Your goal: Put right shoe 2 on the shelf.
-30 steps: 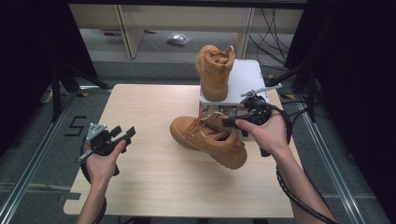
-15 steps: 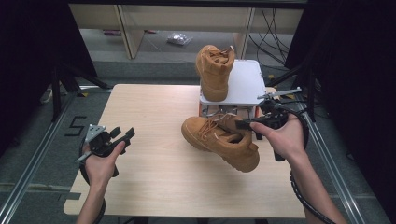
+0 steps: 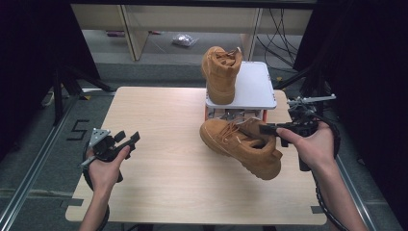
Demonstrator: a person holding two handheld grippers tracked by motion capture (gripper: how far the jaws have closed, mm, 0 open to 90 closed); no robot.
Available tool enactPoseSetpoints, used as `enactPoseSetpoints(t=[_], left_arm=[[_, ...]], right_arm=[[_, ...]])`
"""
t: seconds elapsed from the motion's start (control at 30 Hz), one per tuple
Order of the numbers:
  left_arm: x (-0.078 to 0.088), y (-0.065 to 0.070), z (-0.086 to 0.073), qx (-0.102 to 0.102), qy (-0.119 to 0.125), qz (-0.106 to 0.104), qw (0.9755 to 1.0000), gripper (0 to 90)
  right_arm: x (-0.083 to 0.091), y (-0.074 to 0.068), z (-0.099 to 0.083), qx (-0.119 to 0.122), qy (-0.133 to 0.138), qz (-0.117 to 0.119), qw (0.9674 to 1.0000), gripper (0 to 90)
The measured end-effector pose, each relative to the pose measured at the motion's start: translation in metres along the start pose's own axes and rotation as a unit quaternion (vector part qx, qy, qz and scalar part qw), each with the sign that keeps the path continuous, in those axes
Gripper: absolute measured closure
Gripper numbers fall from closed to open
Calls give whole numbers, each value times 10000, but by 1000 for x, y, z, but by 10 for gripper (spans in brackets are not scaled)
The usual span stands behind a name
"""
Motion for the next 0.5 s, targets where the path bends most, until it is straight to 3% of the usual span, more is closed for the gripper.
enactPoseSetpoints(t=[0.3,0.33,0.37,0.4,0.43,0.5], left_arm=[[0,2,-1,-32,-11,-21,10000,375],[-1,2,-1,-37,-12,-19,10000,375],[-1,2,-1,-36,-13,-18,10000,375],[-1,2,-1,-36,-13,-18,10000,375],[-1,3,-1,-35,-15,-24,10000,375],[-1,3,-2,-46,-17,-20,10000,375]], right_arm=[[25,11,-5,-150,190,-194,9995,829],[29,14,-4,-81,210,-252,9994,829],[30,12,-5,-216,234,-223,9992,829],[30,12,-5,-216,234,-223,9992,829],[33,15,-4,-67,250,-267,9993,829],[36,14,-5,-228,272,-278,9990,829]])
Point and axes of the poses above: each handheld gripper's, and its own axes: x roughly backward along the jaws, z roughly out of its top, y roughly to its right, the point moved 9 cm from there along -x, roughly forward along the jaws, and after that the axes turned 13 degrees about z, right-handed, at the moved point
